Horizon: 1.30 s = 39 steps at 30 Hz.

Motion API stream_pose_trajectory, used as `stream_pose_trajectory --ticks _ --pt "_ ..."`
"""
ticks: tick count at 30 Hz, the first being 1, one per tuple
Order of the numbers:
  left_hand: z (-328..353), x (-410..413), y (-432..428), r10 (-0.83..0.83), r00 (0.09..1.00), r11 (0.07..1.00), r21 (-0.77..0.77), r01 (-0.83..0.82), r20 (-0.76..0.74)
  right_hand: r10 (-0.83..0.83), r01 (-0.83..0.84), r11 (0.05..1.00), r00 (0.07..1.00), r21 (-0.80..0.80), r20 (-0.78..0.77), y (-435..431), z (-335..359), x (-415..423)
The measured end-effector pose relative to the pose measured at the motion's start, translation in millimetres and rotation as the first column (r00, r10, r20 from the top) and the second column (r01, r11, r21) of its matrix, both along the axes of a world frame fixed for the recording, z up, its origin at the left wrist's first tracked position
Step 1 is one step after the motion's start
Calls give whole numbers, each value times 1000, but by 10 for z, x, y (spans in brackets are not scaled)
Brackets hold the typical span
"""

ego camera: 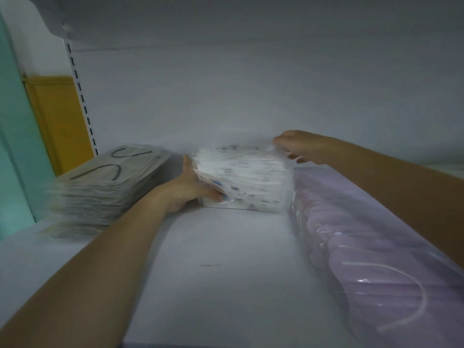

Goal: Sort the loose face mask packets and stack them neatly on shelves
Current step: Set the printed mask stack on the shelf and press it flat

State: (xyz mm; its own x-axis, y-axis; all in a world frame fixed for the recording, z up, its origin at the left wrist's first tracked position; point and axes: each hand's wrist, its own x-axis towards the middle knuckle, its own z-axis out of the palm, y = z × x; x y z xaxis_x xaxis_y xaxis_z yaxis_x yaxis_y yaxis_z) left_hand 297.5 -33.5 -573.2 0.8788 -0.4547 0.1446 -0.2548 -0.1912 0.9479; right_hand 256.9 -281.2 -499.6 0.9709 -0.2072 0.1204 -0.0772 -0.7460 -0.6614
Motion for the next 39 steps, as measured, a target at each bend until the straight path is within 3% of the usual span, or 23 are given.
stream_pose_trajectory --ticks 3,6,9,15,17,19,21,23,25,27,30,36,39 --pt "0 -37 -14 -2 1000 1000 -30 2 1 15 -17 975 1000 219 8 165 -106 -13" --pt "-8 -43 -10 5 1000 998 -66 -5 -11 -5 -1 983 999 182 35 295 -187 33" --pt "16 -41 16 -8 1000 997 -71 7 -11 -63 61 953 998 297 -4 360 -187 33" --pt "91 -82 80 0 1000 998 65 1 -13 -67 91 932 995 350 -79 378 -113 -33" --pt "96 -92 48 28 1000 997 74 -27 -13 -68 89 956 994 280 -84 375 -104 -52" --pt "98 -92 20 59 998 995 79 -58 -12 -81 84 994 996 75 -36 354 -46 -57" --pt "103 -90 16 44 998 994 98 -40 -36 -68 86 985 990 -147 119 363 120 -68" --pt "109 -85 25 25 998 994 112 -19 -57 18 32 974 976 -225 215 435 310 -99" --pt "116 -75 29 44 996 993 114 -36 -71 121 -71 953 980 -294 158 601 352 -185" --pt "117 -61 32 57 994 992 119 -46 -92 194 -134 865 978 -484 77 786 141 -268" --pt "123 -59 27 61 995 988 148 -49 -79 200 -92 703 977 -705 71 890 -265 -324" --pt "95 -61 70 26 996 999 47 -22 -87 302 -157 640 952 -752 59 624 -123 -79" --pt "96 -49 54 -15 994 999 -49 9 -111 324 -159 656 942 -738 85 599 -24 -37"
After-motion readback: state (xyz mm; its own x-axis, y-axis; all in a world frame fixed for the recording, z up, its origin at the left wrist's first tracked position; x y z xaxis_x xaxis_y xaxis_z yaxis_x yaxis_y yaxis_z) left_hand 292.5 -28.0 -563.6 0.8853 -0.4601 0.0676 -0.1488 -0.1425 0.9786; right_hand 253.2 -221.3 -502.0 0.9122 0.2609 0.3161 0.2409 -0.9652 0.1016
